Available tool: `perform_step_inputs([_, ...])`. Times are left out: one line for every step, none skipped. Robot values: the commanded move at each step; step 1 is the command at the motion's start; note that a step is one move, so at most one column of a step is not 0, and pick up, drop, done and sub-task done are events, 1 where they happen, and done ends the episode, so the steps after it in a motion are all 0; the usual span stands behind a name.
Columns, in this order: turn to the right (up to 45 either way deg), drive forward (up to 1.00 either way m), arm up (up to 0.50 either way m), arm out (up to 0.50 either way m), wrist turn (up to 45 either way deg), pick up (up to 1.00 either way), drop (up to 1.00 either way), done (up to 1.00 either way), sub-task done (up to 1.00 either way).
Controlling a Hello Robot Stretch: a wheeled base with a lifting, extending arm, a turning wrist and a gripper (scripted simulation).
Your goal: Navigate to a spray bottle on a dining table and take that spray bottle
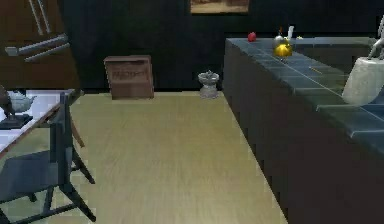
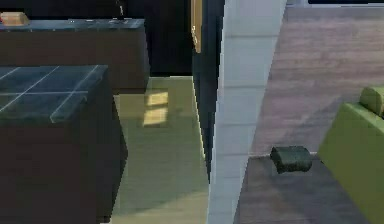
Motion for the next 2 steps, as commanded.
perform_step_inputs([-36.0,0.00,0.00,0.00,0.0,0.00,0.00,0.00,0.00])
perform_step_inputs([0.0,0.25,0.00,0.00,0.0,0.00,0.00,0.00,0.00])
